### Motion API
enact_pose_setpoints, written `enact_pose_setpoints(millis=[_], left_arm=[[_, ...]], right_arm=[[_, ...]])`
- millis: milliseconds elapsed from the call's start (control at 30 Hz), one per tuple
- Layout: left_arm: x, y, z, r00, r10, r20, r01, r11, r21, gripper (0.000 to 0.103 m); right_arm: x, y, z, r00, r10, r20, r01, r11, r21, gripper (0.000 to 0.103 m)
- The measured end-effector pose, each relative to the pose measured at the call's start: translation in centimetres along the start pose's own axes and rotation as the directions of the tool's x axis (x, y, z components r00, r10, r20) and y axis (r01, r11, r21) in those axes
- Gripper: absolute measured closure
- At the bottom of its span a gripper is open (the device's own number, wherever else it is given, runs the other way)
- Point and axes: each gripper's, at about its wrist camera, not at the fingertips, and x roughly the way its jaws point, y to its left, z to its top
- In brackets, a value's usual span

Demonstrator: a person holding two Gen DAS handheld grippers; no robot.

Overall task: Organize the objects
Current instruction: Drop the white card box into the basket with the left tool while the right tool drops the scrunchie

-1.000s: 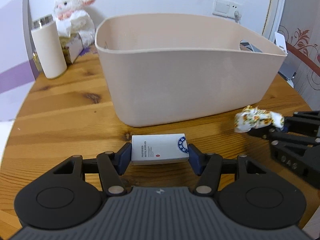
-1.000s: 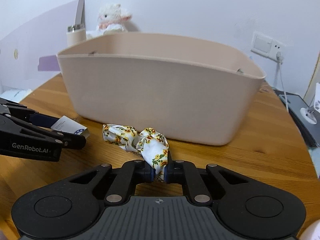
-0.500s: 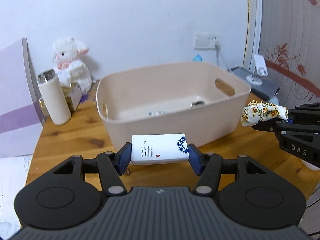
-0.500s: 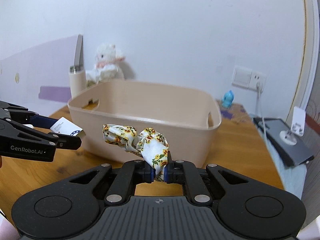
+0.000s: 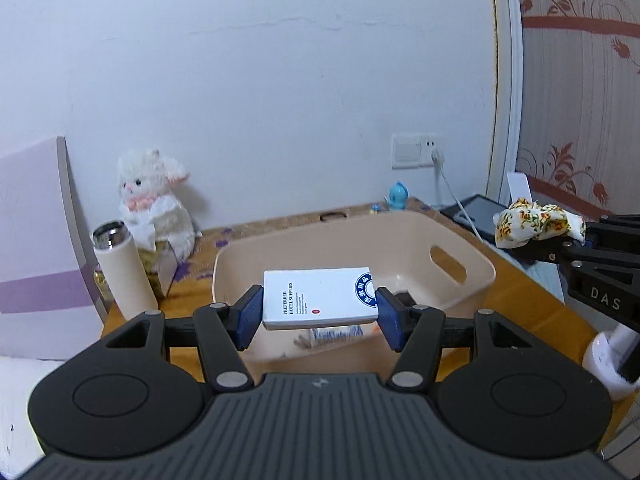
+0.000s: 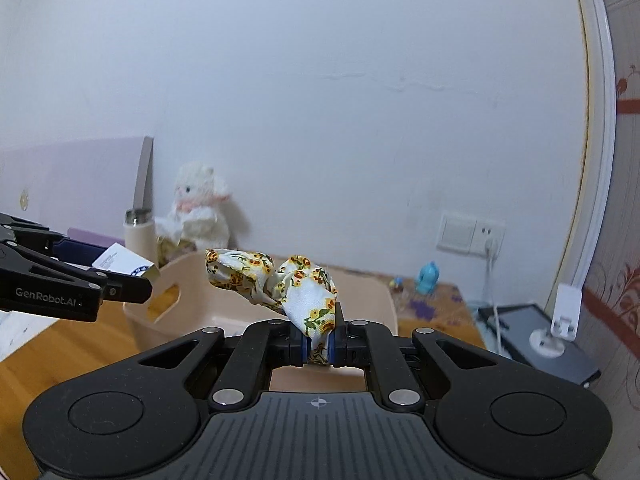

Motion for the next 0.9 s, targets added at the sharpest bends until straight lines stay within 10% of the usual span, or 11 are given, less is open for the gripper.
enact_pose_setpoints(millis=[400, 900], left_arm=[[5.8, 0.3, 2.7, 0.999, 0.033, -0.037, -0.033, 0.999, -0.025, 0.041], [15.6, -0.2, 0.5, 0.954, 0.101, -0.282, -0.101, 0.995, 0.013, 0.041]], right_arm=[[3.9, -0.3, 2.3, 1.0, -0.03, -0.003, 0.03, 0.999, 0.043, 0.094], [13.5, 0.4, -0.8, 0.961, -0.029, -0.275, 0.037, 0.999, 0.022, 0.094]])
